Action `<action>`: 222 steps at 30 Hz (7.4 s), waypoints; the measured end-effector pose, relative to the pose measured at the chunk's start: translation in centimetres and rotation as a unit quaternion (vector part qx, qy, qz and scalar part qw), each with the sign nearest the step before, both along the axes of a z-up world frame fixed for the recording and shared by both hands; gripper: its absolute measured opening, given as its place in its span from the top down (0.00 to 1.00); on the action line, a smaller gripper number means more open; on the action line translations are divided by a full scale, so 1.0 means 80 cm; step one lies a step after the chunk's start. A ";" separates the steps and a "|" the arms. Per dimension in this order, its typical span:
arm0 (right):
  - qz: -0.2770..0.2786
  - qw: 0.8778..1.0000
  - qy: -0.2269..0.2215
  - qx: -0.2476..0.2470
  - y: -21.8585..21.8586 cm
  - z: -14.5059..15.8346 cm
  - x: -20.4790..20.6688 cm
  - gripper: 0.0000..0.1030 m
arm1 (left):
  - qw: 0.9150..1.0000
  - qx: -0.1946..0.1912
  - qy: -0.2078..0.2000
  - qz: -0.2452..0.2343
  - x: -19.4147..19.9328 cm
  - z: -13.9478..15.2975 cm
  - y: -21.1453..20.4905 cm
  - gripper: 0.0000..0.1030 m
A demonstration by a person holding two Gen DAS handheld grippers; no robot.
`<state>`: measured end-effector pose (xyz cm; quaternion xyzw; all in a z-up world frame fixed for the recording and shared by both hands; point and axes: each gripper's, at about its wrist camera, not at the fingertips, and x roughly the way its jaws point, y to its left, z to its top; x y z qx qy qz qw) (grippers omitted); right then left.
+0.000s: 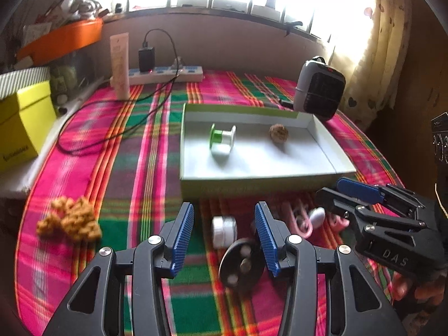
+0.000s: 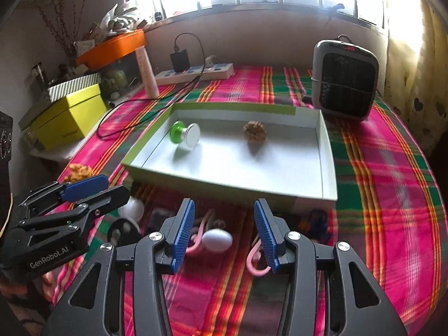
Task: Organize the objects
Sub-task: 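Close the left gripper on the black key fob while the right approaches the black holder, then close the right gripper on the black rectangular holder while the left holds the fob, then carry the fob with the left gripper and holder with the right into the tray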
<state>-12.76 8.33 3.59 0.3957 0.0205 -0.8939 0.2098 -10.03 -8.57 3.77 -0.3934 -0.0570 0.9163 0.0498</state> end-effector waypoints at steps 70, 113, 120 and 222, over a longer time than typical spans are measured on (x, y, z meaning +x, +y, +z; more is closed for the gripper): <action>0.057 0.998 -0.027 -0.007 -0.053 -0.030 0.053 0.55 | 0.997 0.060 -0.028 0.030 0.044 -0.041 -0.042 0.77; 0.045 0.998 -0.027 0.031 -0.075 -0.042 0.039 0.72 | 0.998 0.039 -0.030 0.039 0.040 -0.039 -0.034 0.76; 0.048 0.998 -0.028 0.029 -0.076 -0.043 0.040 0.72 | 0.998 0.036 -0.028 0.039 0.037 -0.039 -0.032 0.76; 0.025 0.997 -0.071 -0.003 -0.056 -0.023 -0.172 0.72 | 0.999 0.030 -0.031 0.002 -0.117 -0.020 0.007 0.77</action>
